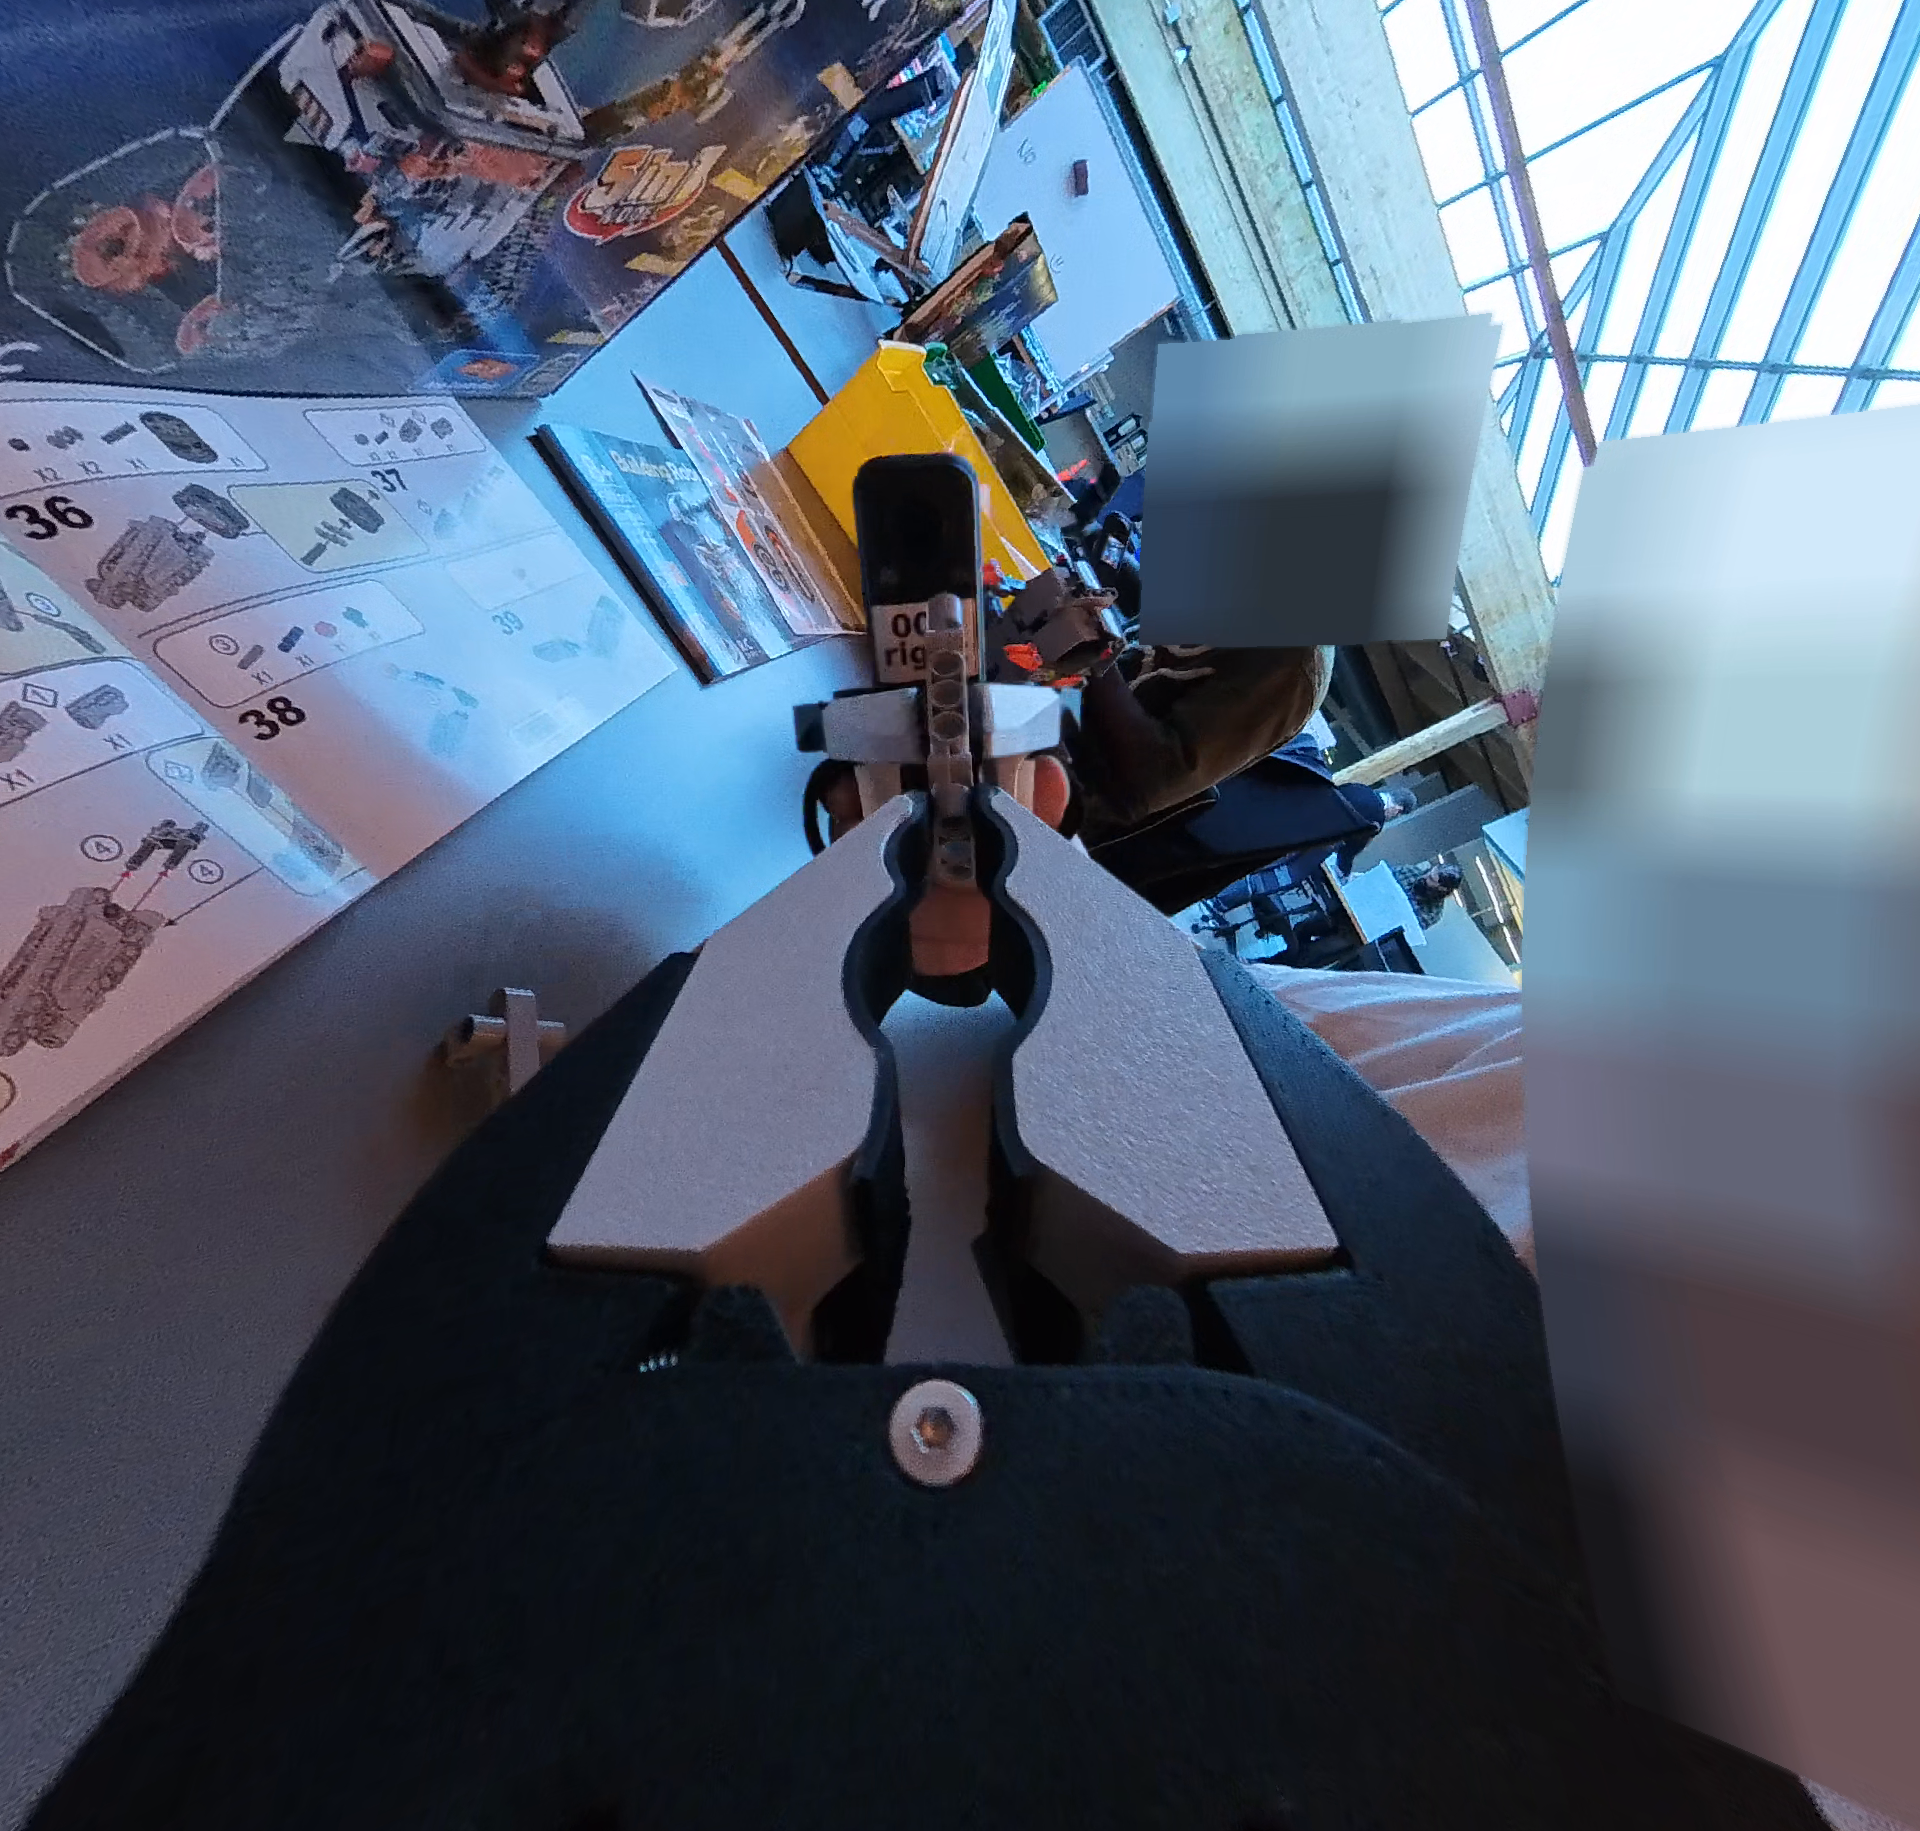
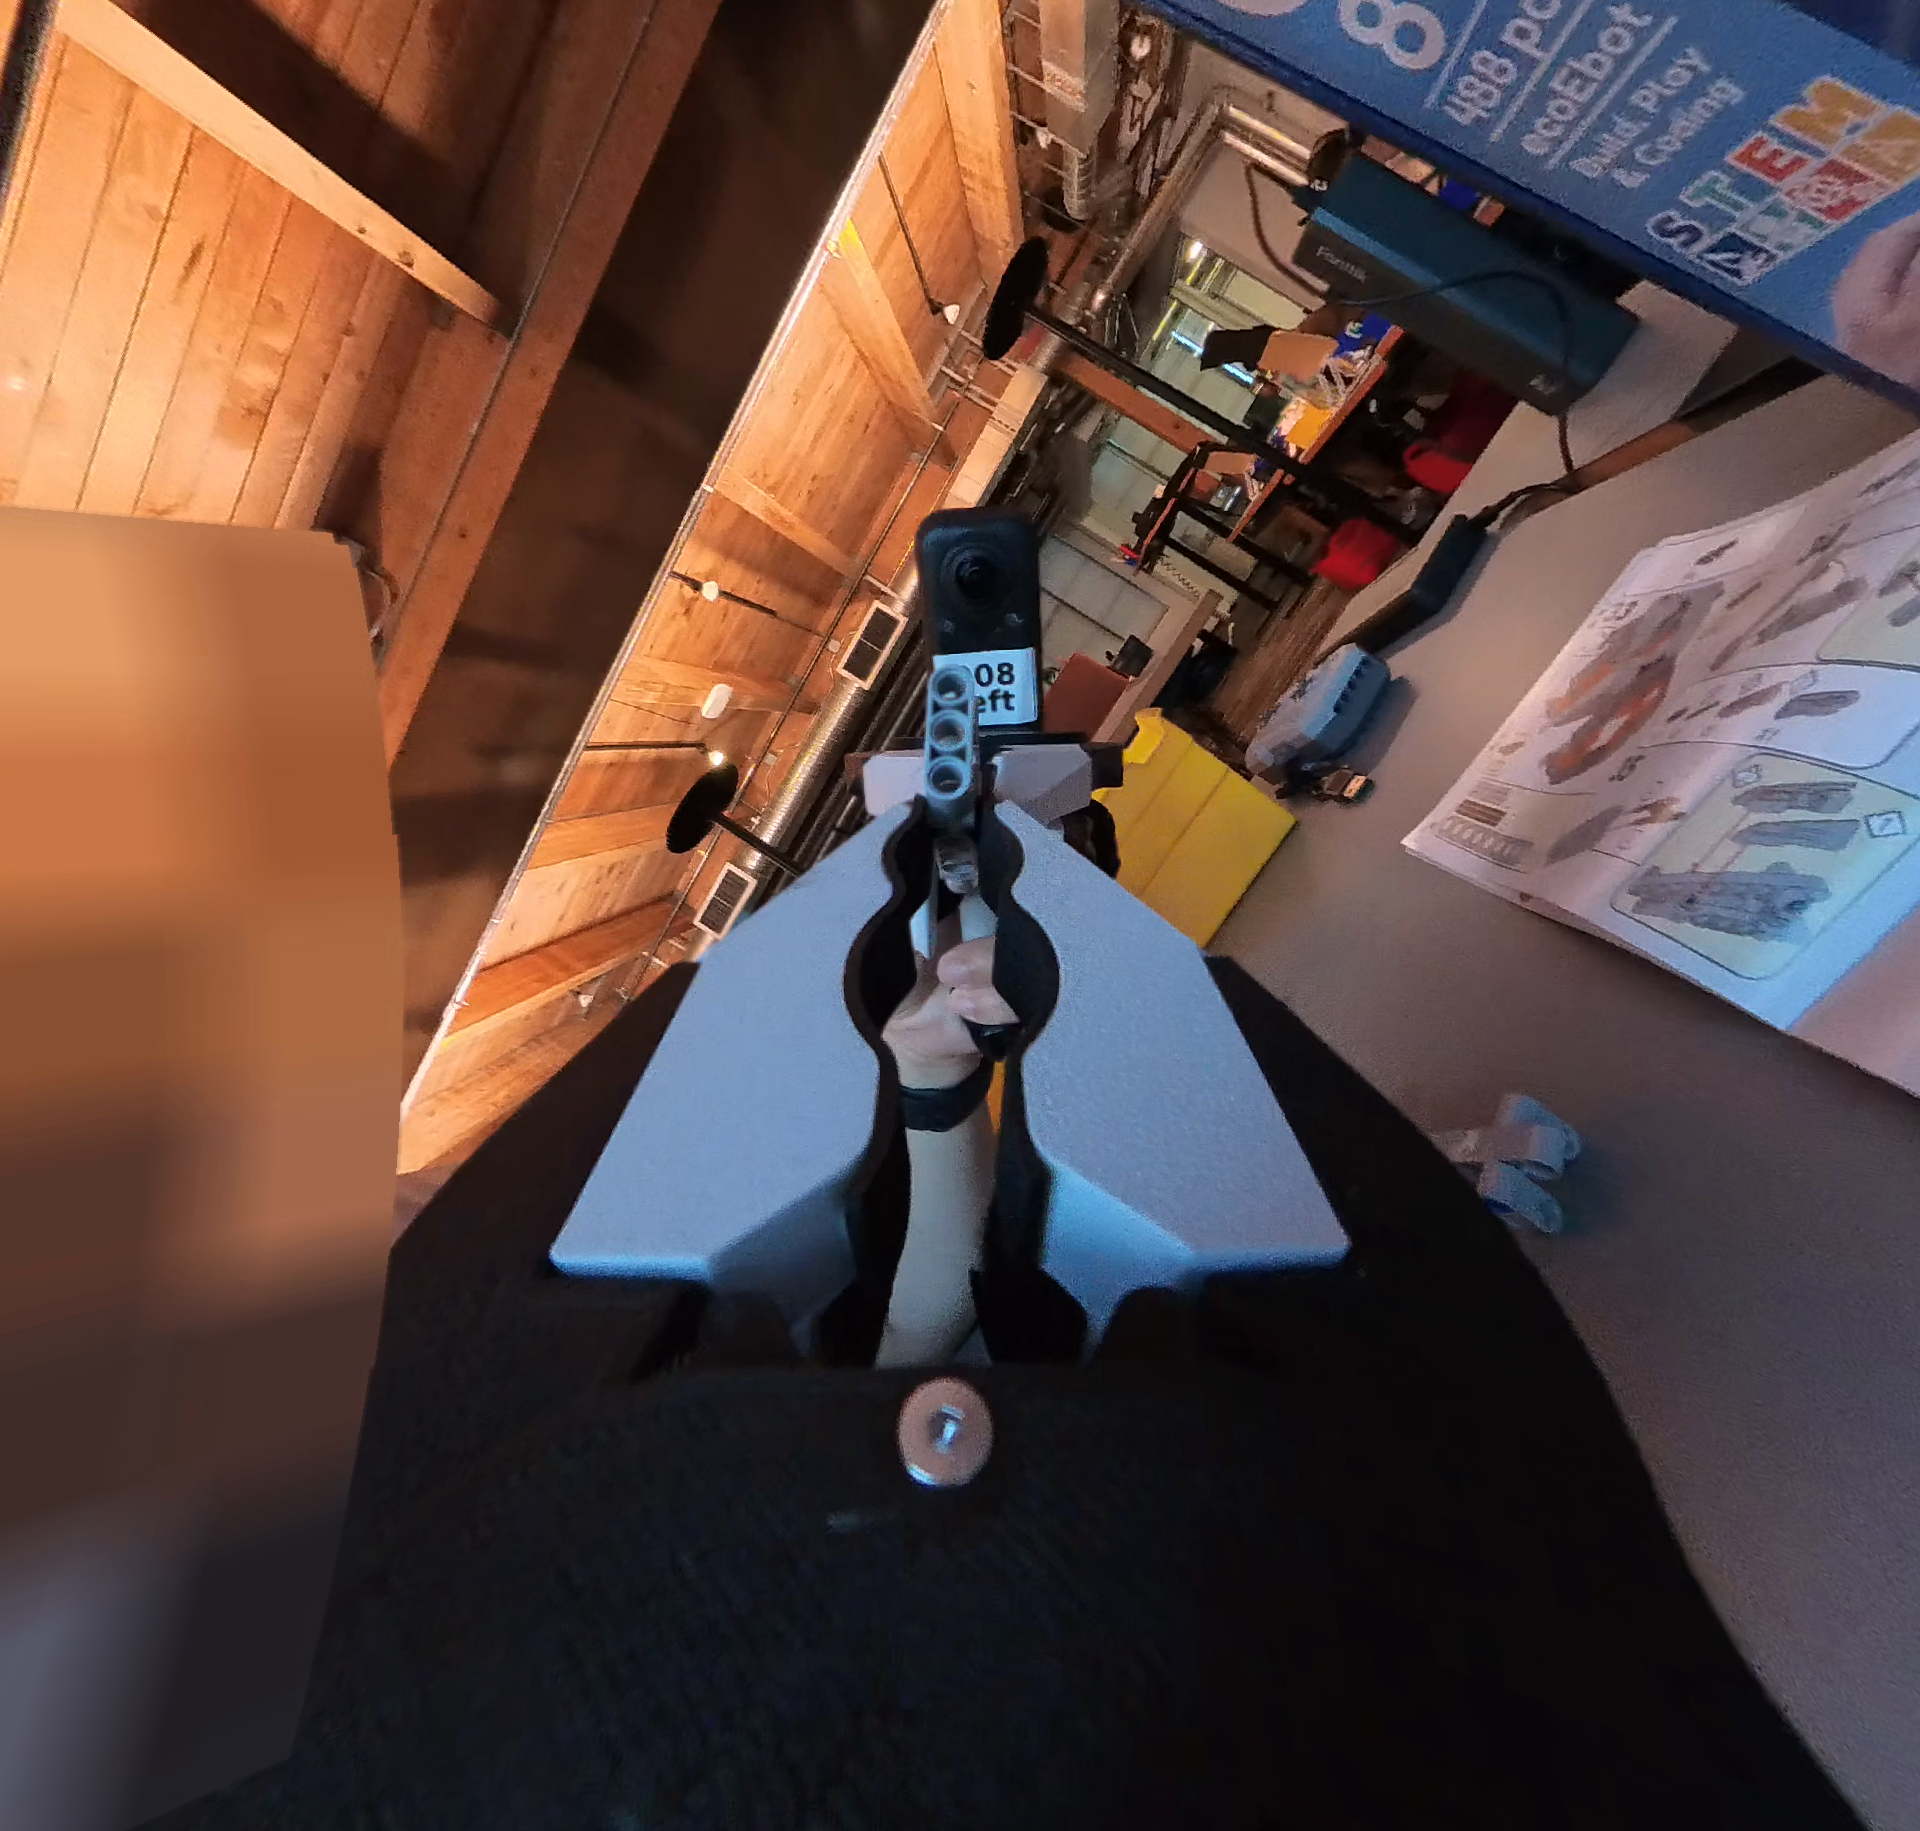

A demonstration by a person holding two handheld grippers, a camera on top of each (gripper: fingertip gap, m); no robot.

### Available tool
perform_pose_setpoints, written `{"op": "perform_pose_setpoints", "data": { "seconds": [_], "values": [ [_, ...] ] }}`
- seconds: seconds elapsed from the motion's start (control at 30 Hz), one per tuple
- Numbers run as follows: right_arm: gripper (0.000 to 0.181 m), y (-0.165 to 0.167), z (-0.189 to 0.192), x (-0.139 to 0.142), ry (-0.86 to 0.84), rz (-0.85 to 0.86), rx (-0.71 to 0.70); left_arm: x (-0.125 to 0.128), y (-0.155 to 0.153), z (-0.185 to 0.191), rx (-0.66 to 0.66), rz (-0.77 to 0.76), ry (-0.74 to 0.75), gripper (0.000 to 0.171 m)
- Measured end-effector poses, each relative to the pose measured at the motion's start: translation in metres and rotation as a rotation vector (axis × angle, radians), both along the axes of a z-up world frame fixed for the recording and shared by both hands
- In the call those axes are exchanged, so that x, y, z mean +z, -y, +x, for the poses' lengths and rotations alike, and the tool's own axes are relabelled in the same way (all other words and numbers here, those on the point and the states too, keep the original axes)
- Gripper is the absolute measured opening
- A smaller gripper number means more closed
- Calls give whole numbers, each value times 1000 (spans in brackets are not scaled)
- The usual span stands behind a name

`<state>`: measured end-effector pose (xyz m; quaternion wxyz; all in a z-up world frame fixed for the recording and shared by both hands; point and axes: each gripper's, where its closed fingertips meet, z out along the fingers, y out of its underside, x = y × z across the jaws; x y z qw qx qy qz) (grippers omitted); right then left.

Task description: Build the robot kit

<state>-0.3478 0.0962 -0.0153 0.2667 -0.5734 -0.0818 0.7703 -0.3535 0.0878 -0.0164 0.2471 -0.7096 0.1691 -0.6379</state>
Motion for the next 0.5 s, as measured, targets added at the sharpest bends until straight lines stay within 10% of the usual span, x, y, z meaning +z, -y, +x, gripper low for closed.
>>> {"op": "perform_pose_setpoints", "data": {
  "seconds": [0.23,0.5],
  "values": [
    [6,-15,13,-9,6,-86,-17,1,-7,-9,24,99,-83,22],
    [6,-56,52,-45,129,-189,-168,62,-38,-93,435,760,-487,32]
  ]
}}
